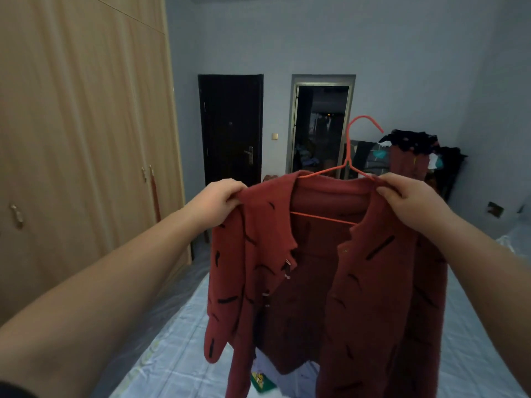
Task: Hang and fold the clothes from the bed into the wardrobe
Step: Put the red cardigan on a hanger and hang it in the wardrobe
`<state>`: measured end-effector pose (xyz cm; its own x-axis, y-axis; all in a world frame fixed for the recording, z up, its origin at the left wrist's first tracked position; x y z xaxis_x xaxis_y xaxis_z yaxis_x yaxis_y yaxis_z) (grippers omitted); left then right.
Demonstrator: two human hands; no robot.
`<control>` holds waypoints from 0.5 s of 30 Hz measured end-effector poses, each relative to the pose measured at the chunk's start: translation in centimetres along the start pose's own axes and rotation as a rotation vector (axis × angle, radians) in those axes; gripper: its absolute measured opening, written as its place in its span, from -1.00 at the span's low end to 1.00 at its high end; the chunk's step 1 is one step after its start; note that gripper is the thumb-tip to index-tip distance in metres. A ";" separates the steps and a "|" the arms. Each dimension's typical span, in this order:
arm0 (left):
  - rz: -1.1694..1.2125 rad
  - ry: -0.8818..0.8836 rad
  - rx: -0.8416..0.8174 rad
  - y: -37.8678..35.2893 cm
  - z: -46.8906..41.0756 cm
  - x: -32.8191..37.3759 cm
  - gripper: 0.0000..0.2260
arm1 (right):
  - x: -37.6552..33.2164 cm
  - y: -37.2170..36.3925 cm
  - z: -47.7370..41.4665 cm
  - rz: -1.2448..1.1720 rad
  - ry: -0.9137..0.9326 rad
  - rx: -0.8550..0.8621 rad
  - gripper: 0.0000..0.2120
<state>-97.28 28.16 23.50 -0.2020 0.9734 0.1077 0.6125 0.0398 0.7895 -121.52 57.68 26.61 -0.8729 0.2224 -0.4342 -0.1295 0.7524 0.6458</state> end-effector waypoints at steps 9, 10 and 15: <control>0.159 0.006 -0.589 2.3 -1.2 0.4 -0.73 | -0.2 1.2 1.3 0.136 0.062 0.095 -0.82; 0.186 0.015 -0.610 2.5 -1.4 0.6 -0.73 | -0.5 1.0 1.4 0.150 0.070 0.100 -0.83; 0.188 0.078 -0.483 2.2 -3.5 2.7 -0.77 | -1.6 -0.8 1.5 0.145 0.025 0.040 -0.86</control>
<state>-99.11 30.08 27.62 -0.1901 0.9333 0.3047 0.2255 -0.2605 0.9388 -119.29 57.63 25.83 -0.8925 0.3155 -0.3222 0.0173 0.7380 0.6746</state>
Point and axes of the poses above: each hand's wrist, its own z-axis away from the middle knuckle, its own y-axis out of the back of the hand, x = y × z, the point moved 9 cm from there along -z, towards the middle knuckle, and after that the axes turned 10 degrees about -z, right-handed, at the moved point
